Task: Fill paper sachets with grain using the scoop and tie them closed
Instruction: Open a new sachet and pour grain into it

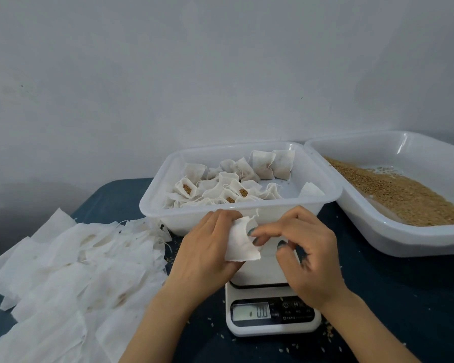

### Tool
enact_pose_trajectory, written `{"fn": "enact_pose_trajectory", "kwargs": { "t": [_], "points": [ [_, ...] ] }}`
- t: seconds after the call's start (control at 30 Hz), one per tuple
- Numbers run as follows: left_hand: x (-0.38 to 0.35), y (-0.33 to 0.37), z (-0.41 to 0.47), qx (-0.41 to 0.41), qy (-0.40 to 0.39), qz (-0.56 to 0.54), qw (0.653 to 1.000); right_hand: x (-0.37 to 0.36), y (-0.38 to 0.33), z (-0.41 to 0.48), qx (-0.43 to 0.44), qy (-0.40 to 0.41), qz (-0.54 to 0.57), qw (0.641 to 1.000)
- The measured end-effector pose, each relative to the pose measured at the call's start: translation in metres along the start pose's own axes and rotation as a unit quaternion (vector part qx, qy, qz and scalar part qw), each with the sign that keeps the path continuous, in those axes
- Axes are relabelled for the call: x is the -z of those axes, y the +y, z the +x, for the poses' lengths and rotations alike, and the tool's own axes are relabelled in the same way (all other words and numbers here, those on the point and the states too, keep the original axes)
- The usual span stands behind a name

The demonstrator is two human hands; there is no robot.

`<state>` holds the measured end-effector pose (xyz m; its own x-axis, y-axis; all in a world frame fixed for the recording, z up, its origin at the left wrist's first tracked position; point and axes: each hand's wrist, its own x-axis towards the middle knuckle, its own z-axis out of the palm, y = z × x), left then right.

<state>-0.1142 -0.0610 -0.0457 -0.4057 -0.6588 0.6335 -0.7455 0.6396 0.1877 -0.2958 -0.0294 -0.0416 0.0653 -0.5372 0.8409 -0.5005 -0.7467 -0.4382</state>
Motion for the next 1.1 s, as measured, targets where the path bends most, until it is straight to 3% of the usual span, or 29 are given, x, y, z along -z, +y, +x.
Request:
{"fn": "enact_pose_trajectory", "kwargs": {
  "t": [0.17, 0.3, 0.47, 0.57, 0.73, 0.9, 1.1],
  "points": [
    [0.002, -0.001, -0.002, 0.048, -0.029, -0.067, 0.996, 0.002, 0.009, 0.001, -0.05, 0.061, -0.029, 0.996],
    [0.0, 0.0, -0.002, 0.068, -0.039, -0.098, 0.992, -0.001, 0.02, -0.001, -0.119, -0.009, -0.133, 0.984],
    [-0.001, 0.002, -0.002, 0.081, -0.042, -0.122, 0.988, 0.003, 0.03, 0.006, -0.11, -0.087, -0.23, 0.963],
    [-0.002, 0.002, -0.003, 0.085, -0.049, -0.122, 0.988, 0.015, 0.036, 0.019, -0.108, -0.095, -0.311, 0.94],
    [-0.004, 0.003, -0.004, 0.082, -0.051, -0.122, 0.988, 0.056, 0.056, 0.049, -0.249, -0.08, -0.431, 0.863],
    [-0.005, 0.005, -0.004, 0.076, -0.047, -0.131, 0.987, 0.103, 0.103, 0.064, -0.407, -0.203, -0.444, 0.772],
    [-0.007, 0.003, -0.005, 0.078, -0.05, -0.143, 0.985, 0.127, 0.121, 0.07, -0.464, -0.304, -0.477, 0.682]
  ]
}}
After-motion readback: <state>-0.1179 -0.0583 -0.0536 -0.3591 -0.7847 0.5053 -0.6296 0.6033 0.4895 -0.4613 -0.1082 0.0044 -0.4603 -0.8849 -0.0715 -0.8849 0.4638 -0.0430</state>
